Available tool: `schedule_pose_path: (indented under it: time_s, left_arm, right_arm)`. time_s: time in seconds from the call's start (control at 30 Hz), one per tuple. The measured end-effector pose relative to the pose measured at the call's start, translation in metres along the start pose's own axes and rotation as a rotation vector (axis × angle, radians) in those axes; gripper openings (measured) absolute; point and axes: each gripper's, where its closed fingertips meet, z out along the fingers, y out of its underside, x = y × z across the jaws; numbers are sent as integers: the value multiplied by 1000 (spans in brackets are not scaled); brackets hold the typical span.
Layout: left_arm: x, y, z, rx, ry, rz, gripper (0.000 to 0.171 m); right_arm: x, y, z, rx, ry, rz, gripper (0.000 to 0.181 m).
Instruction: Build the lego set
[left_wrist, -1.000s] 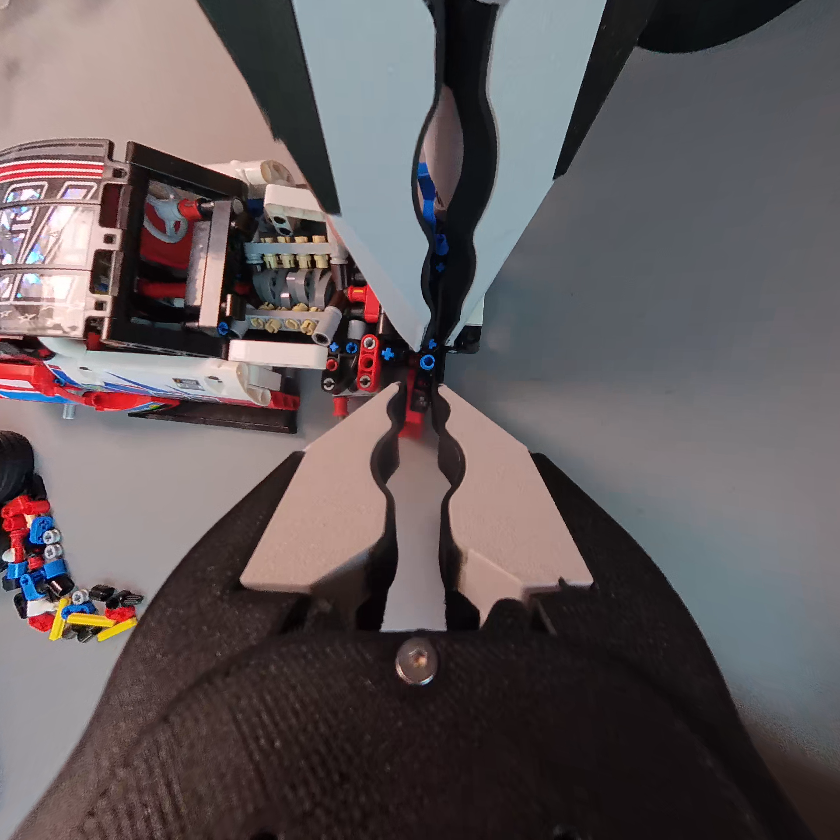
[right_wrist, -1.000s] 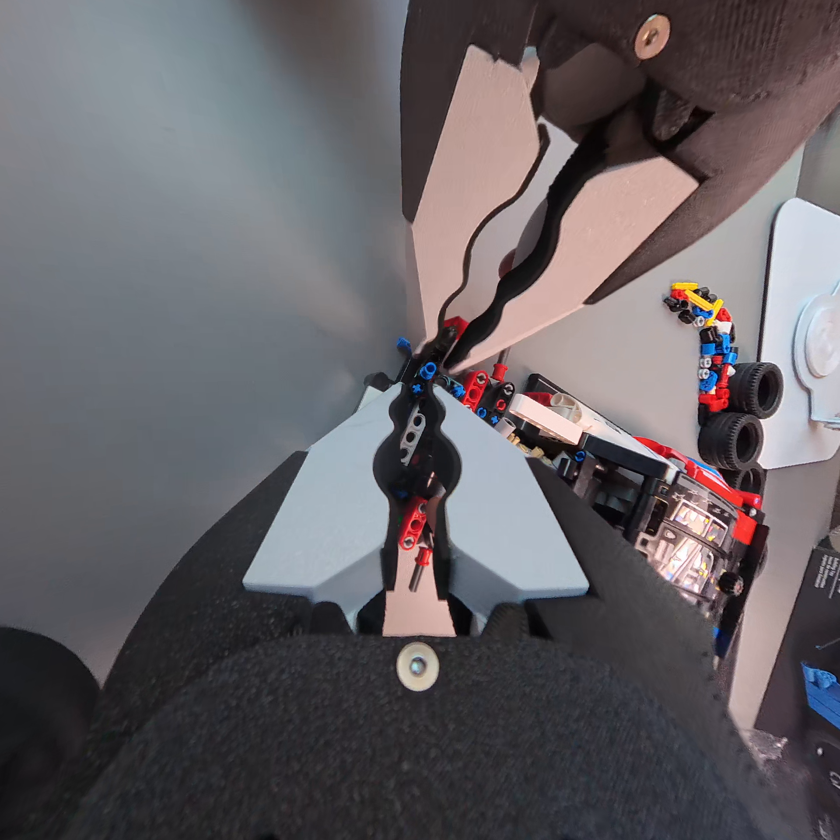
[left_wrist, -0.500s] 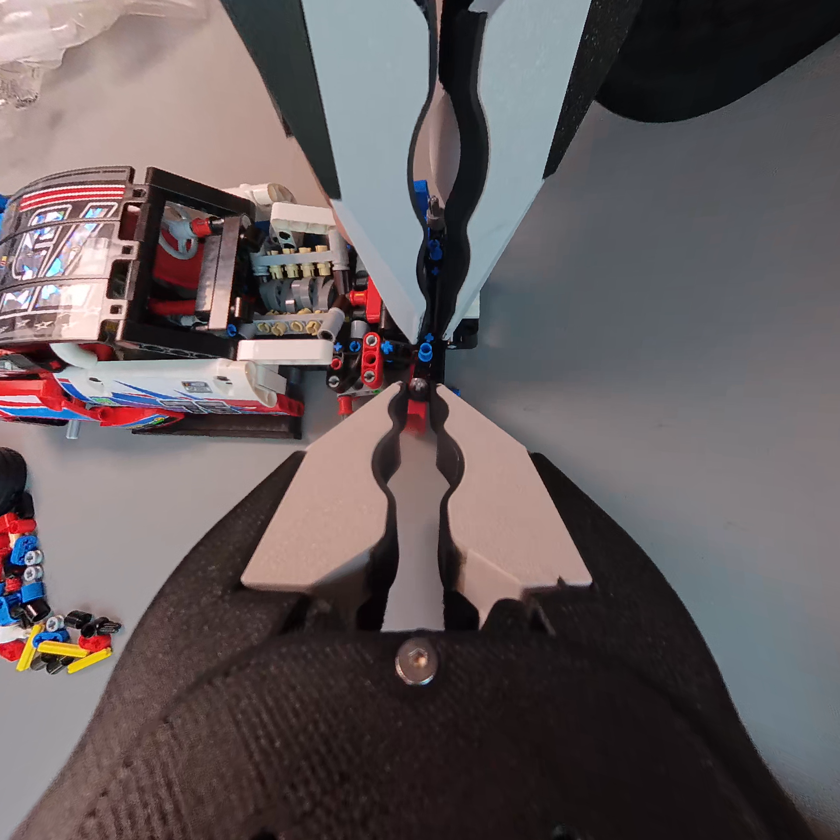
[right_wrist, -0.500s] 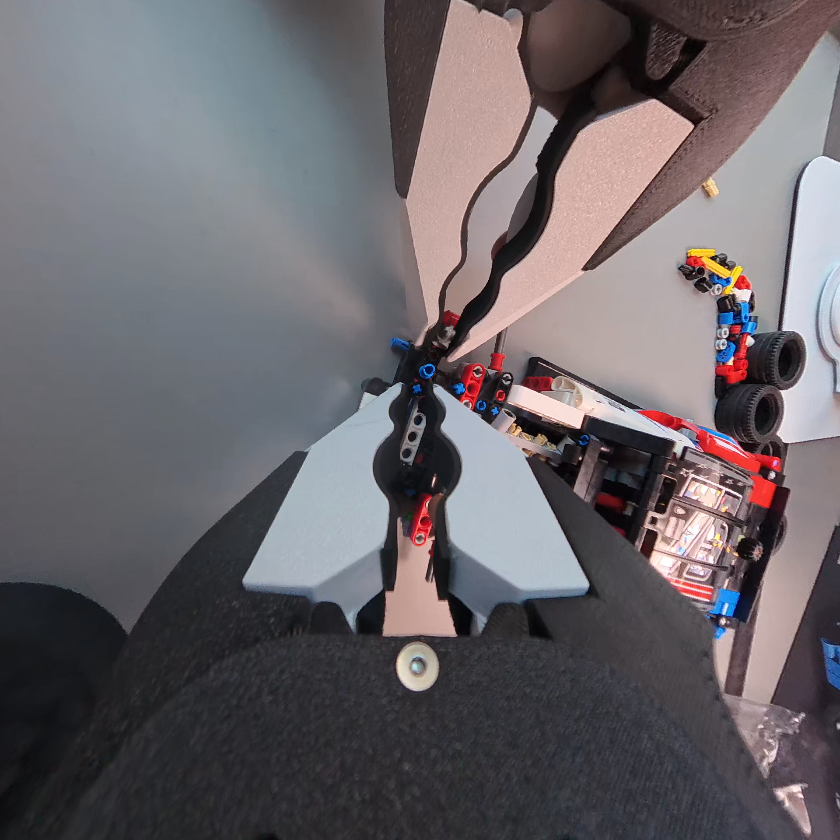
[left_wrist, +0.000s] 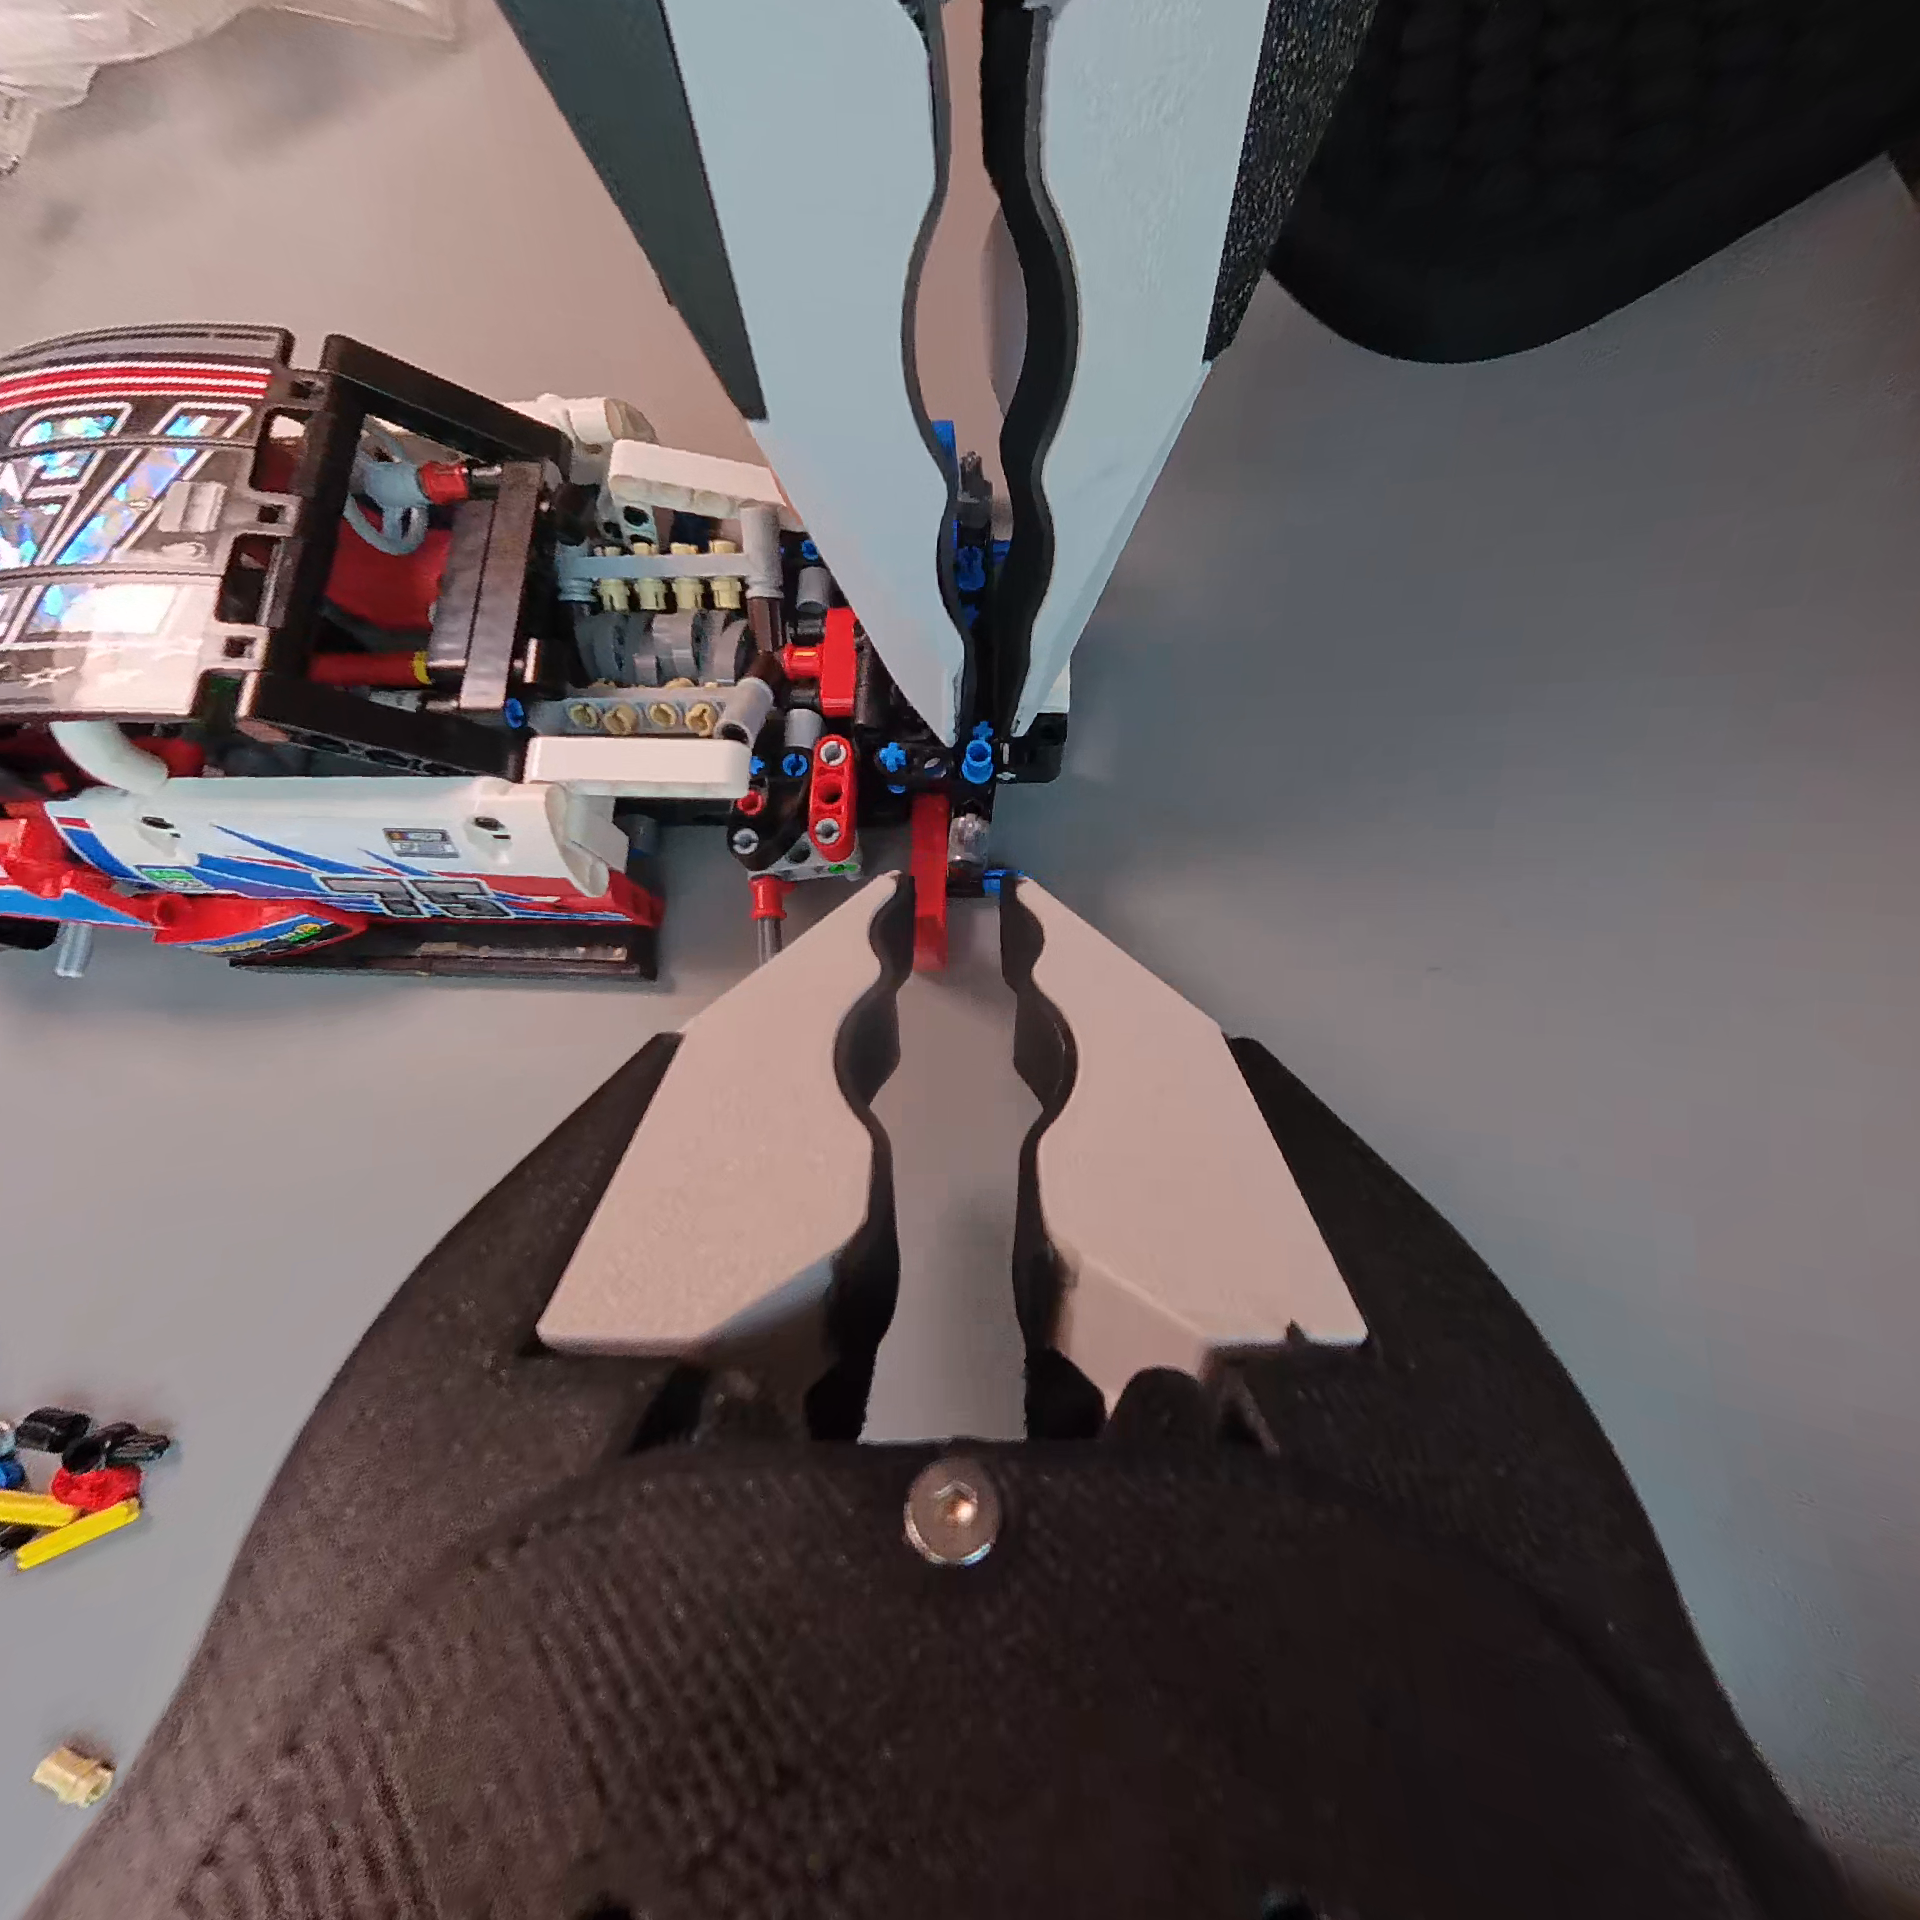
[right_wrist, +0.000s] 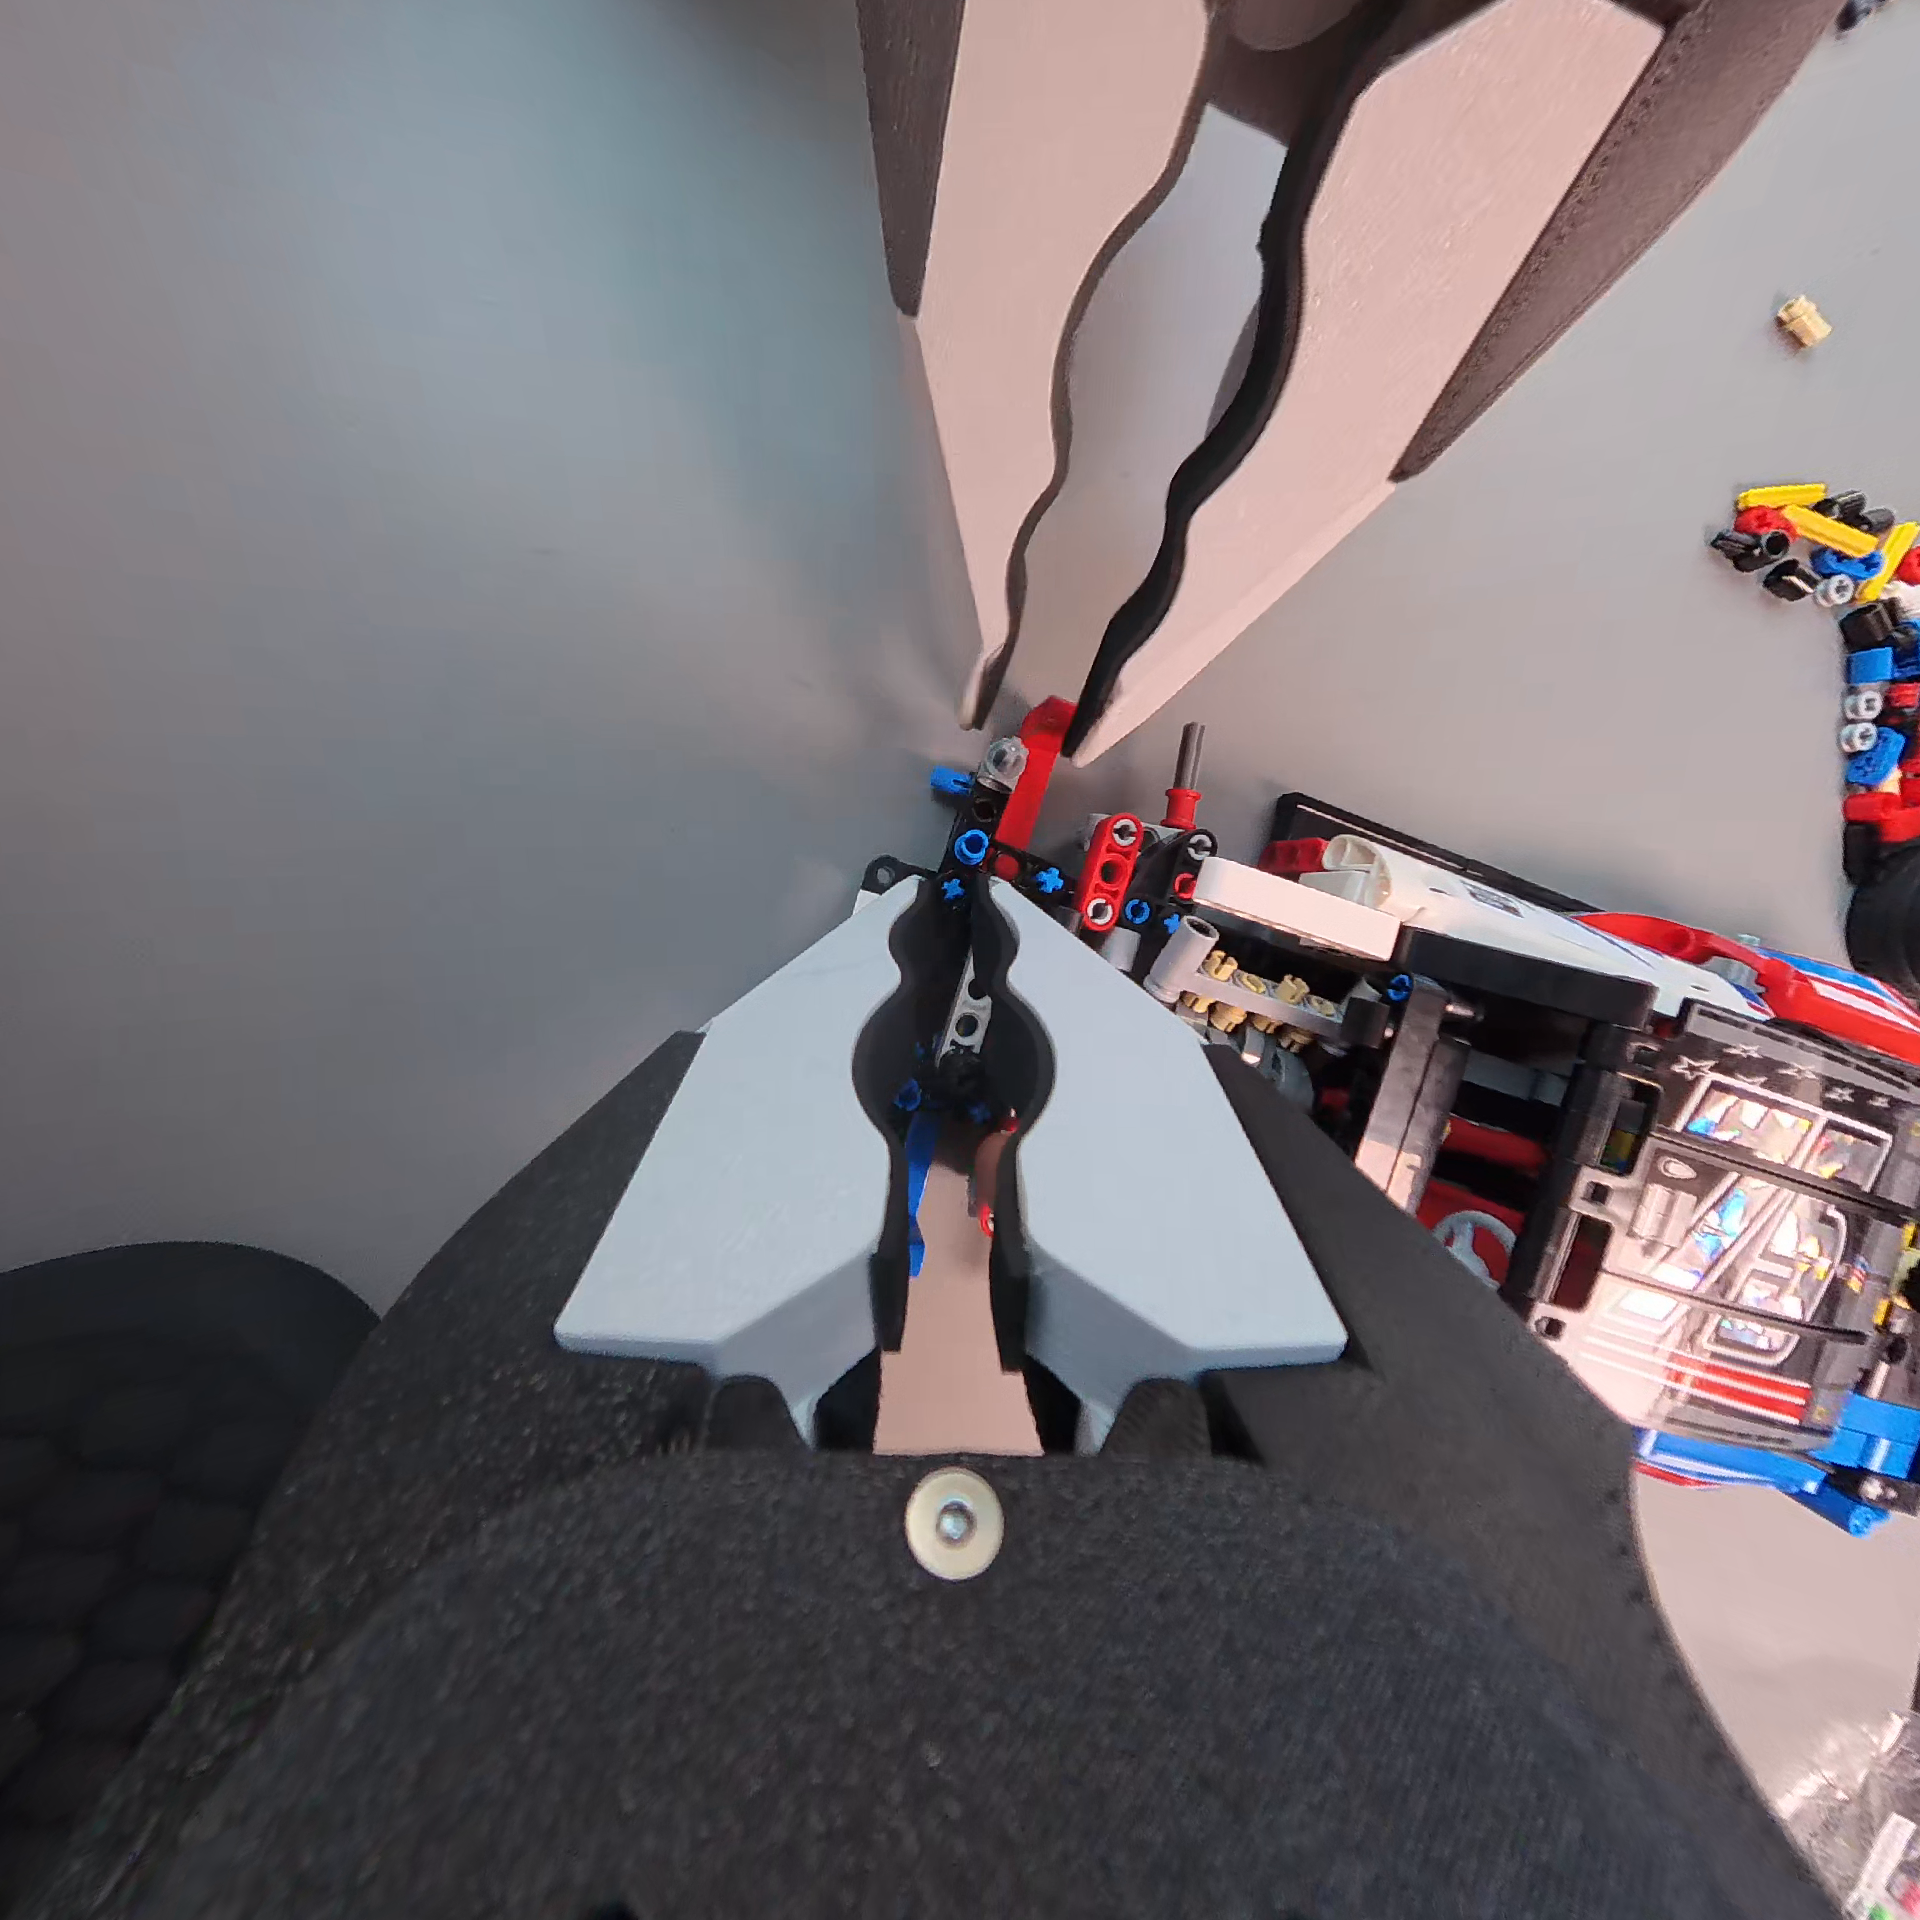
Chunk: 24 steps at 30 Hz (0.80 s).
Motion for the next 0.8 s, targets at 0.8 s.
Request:
schedule_pose_path:
  time_s: [0.8]
  left_arm:
    - [1,-15,18,45,-28,-53,7]
  right_arm:
    - [-1,10,-6,-60,0,45,5]
